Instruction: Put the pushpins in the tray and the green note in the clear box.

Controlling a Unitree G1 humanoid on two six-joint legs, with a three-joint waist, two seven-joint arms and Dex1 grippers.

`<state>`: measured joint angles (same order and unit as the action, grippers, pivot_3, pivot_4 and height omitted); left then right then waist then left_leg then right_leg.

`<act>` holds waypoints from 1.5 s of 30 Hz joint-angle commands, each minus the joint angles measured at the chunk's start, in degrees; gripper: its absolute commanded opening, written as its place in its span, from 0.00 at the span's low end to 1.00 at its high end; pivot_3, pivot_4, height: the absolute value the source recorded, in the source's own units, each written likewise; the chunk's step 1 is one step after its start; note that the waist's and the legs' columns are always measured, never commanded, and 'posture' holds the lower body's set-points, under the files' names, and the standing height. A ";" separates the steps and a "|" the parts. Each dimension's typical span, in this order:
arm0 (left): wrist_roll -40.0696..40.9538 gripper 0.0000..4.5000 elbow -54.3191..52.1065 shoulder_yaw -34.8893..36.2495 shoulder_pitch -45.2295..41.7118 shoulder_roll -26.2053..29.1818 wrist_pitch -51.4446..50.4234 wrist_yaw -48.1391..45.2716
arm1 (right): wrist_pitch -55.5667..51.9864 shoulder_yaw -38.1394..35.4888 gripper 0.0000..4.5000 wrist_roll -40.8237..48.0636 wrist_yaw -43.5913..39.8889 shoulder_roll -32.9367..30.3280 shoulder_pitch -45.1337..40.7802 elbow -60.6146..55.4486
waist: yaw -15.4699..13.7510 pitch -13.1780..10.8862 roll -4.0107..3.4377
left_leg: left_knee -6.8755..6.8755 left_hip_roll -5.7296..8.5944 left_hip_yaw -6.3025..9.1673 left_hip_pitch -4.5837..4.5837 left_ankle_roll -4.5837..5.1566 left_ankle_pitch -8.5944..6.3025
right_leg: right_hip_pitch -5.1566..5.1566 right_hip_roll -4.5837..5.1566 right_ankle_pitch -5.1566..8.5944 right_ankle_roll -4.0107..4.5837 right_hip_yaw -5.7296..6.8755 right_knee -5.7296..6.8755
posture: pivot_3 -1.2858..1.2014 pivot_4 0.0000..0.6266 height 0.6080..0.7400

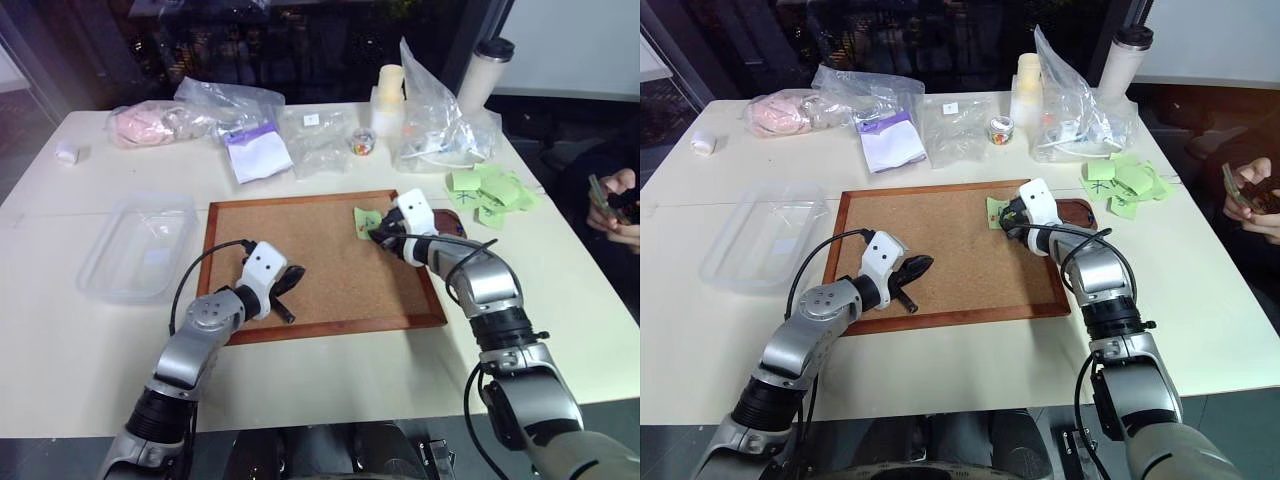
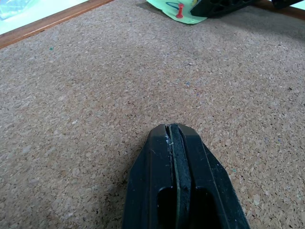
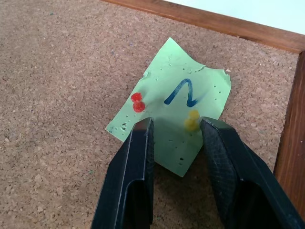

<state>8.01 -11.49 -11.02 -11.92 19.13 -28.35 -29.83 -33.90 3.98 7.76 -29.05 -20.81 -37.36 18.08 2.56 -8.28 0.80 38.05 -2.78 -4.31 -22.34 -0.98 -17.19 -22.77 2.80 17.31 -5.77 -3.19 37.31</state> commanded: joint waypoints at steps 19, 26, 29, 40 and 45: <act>-0.30 0.00 1.57 -1.75 3.73 0.06 -3.92 0.68 | -5.55 -4.68 0.01 1.78 0.63 -2.41 -1.68 -9.91 | -0.10 -0.02 -0.04 | -0.03 -0.01 0.00 -0.07 0.00 0.00 | -0.08 0.05 0.00 0.00 0.00 -0.01 | 0.52 0.24 1.00; -0.64 0.00 3.36 -1.86 2.80 0.07 -3.84 0.19 | -10.50 -7.34 0.01 3.25 2.39 -3.74 -1.57 -15.21 | -0.16 -0.01 -0.01 | -0.03 0.02 0.01 -0.01 0.00 0.00 | 0.00 0.07 0.00 0.00 0.01 -0.01 | 0.52 0.24 1.00; -0.67 0.00 3.68 -1.77 2.44 0.05 -3.85 0.00 | -10.46 -8.64 0.01 2.90 3.66 -4.24 -1.75 -14.98 | -0.18 -0.01 -0.01 | -0.03 0.02 0.02 0.00 0.00 0.00 | 0.01 0.06 0.00 0.00 0.01 0.00 | 0.52 0.24 1.00; 1.15 0.00 2.80 -0.70 2.12 -0.74 -3.67 -0.70 | -1.26 -12.23 0.01 0.56 4.34 -10.99 -0.25 1.70 | -0.23 0.00 -0.02 | -0.02 0.07 -0.01 0.00 0.01 0.00 | 0.04 0.05 0.00 0.00 0.01 -0.06 | 0.52 0.24 1.00; 1.76 0.00 2.76 -0.14 1.75 -1.09 -3.31 -1.03 | 1.21 -11.86 0.01 0.53 3.35 -10.44 -0.24 5.56 | -0.18 -0.01 -0.03 | -0.01 0.06 -0.01 0.02 0.00 0.00 | 0.05 0.02 0.00 0.00 -0.01 -0.03 | 0.52 0.24 1.00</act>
<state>9.63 -11.31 -10.21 -11.59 17.98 -29.68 -30.44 -34.34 -7.34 8.13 -25.29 -31.25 -36.50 23.99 2.38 -8.29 0.77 38.04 -2.72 -4.32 -22.32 -0.98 -17.19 -22.71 2.82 17.31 -5.78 -3.20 37.27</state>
